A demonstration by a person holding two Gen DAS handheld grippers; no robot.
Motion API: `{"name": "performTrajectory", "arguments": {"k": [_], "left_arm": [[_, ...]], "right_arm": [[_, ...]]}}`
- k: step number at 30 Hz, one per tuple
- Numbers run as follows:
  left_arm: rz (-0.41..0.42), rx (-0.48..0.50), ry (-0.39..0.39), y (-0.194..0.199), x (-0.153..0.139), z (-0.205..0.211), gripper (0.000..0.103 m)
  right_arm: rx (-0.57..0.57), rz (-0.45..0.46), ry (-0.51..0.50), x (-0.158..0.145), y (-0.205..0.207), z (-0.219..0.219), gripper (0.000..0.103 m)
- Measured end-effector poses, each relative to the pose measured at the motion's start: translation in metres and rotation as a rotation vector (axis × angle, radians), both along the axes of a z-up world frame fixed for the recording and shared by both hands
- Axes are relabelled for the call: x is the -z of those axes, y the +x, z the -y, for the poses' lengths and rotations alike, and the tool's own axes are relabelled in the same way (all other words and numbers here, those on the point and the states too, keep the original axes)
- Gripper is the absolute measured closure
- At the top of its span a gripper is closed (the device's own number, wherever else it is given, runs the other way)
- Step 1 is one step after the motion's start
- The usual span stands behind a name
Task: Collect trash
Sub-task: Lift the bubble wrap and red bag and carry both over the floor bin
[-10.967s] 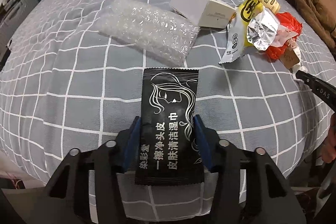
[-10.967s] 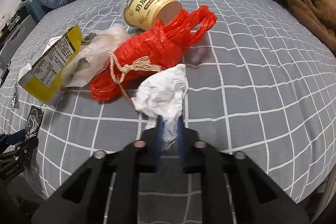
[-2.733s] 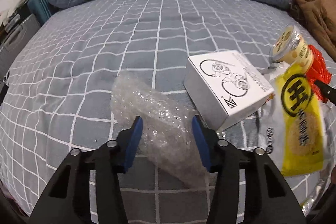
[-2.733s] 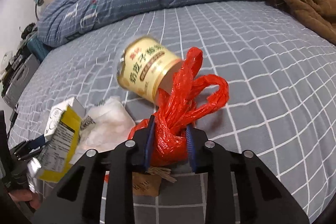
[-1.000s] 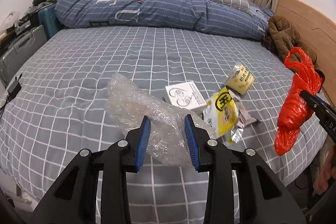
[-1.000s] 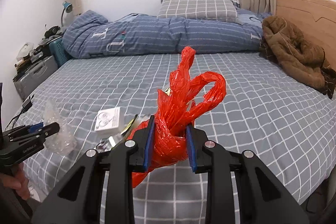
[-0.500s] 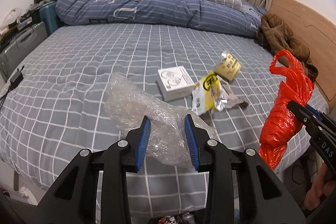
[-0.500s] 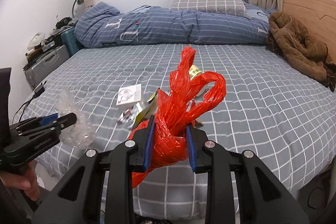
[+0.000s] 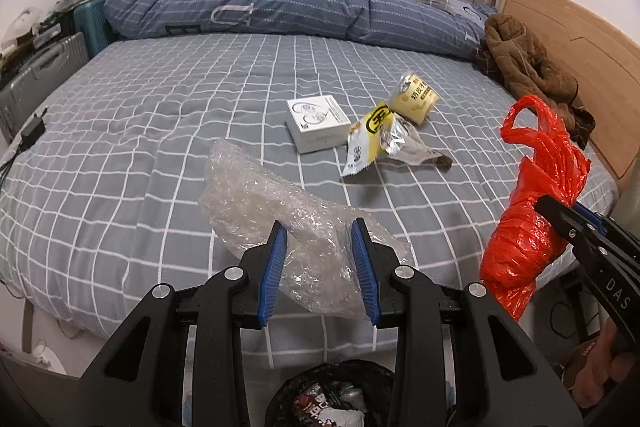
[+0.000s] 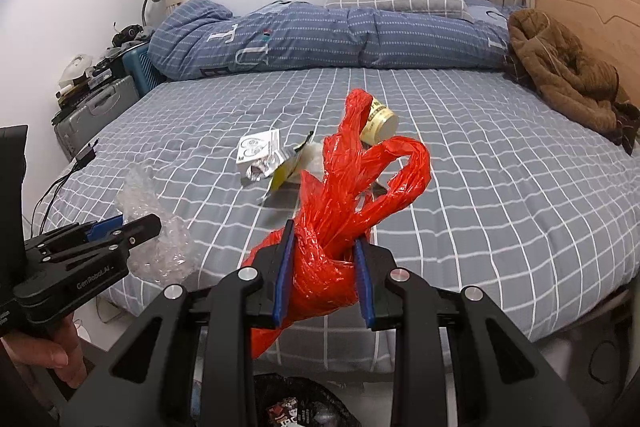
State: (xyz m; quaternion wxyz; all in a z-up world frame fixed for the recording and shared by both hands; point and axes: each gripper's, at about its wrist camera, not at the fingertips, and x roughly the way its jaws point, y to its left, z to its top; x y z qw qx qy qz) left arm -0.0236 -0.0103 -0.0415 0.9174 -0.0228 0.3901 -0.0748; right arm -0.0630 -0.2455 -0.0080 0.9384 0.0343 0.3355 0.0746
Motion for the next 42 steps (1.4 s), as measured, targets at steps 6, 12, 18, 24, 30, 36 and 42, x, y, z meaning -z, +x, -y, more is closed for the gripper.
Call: {"name": "performTrajectory", "arguments": {"k": [6, 12, 18, 24, 30, 36, 42], "left_arm": [[-0.023, -0.004, 0.009, -0.016, 0.01, 0.0, 0.07], [-0.04, 0.004, 0.009, -0.037, 0.017, -0.001, 0.07], [-0.063, -0.006, 0.011, -0.057, 0.025, -0.005, 0.07], [-0.074, 0.003, 0.008, -0.08, 0.026, -0.003, 0.07], [-0.096, 0.008, 0.008, -0.102, 0.031, 0.0, 0.07], [-0.153, 0.014, 0.017, -0.123, 0.045, 0.007, 0.07], [-0.224, 0.005, 0.013, -0.139, 0.062, 0.013, 0.07]], "right_arm": [[0.007, -0.025, -0.003, 0.01, -0.017, 0.001, 0.077], [0.008, -0.043, -0.008, 0.017, -0.035, 0.001, 0.077], [0.011, -0.062, -0.008, 0.023, -0.055, 0.003, 0.077], [0.004, -0.084, -0.01, 0.029, -0.076, 0.003, 0.077], [0.004, -0.121, -0.008, 0.038, -0.096, 0.002, 0.077], [0.013, -0.18, -0.014, 0.052, -0.114, 0.001, 0.077], [0.031, -0.25, -0.007, 0.067, -0.129, 0.006, 0.077]]}}
